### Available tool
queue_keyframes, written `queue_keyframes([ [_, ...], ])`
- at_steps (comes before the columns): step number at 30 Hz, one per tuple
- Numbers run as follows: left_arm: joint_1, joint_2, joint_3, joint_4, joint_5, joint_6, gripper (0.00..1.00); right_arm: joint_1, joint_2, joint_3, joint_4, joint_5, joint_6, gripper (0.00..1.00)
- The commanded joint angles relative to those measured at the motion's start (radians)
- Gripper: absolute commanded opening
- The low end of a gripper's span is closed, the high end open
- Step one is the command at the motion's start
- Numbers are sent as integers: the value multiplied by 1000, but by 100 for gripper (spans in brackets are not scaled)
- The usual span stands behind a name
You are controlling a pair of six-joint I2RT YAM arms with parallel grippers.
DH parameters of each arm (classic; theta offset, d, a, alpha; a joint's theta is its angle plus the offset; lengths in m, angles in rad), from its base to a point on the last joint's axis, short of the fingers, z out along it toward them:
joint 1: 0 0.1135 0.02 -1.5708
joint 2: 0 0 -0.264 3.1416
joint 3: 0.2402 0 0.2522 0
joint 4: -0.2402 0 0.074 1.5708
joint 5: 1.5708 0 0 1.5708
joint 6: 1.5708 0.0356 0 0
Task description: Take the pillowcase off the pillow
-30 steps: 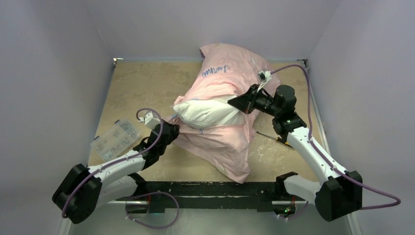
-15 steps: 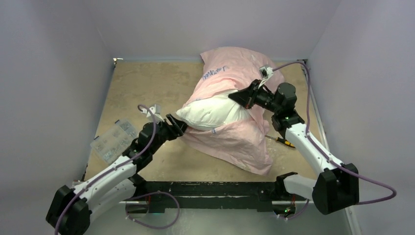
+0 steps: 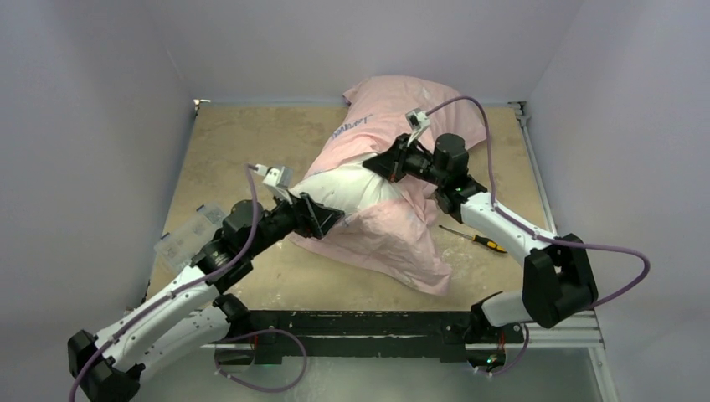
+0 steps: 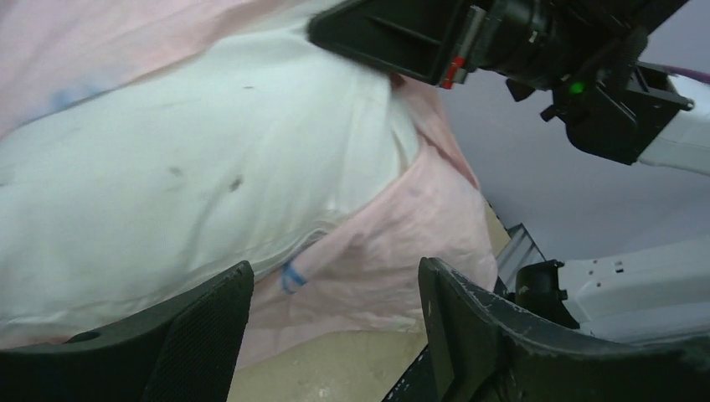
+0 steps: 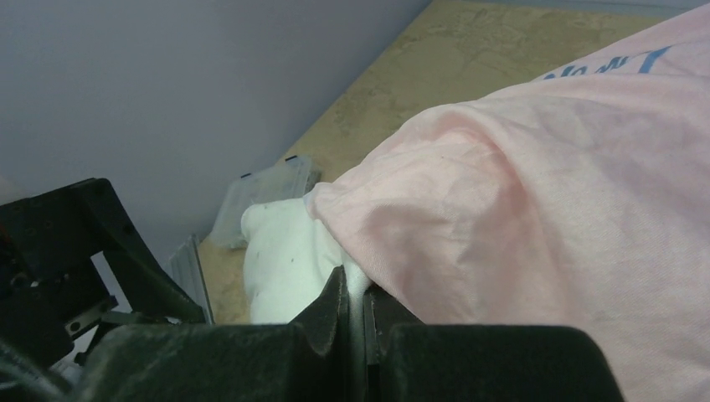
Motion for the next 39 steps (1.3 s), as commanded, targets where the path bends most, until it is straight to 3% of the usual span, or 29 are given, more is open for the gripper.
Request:
queue_keyframes([
  [1, -110, 137, 95, 98, 13, 93, 71, 37, -4, 92, 92, 97, -4, 0],
  [5, -201, 289, 181, 132, -62, 168, 71, 46, 1, 102, 71, 127, -9, 0],
  [14, -234, 498, 286, 184, -79, 255, 72, 48, -11, 87, 61, 152, -10, 0],
  [24, -265, 462, 334, 150, -227, 356, 71, 48, 15, 70, 92, 130, -5, 0],
  [33, -268, 563, 353, 128, -43, 333, 68, 48, 19, 79, 87, 142, -4, 0],
  [39, -305, 617, 344, 117, 88, 313, 50, 49, 28, 117, 67, 168, -17, 0],
])
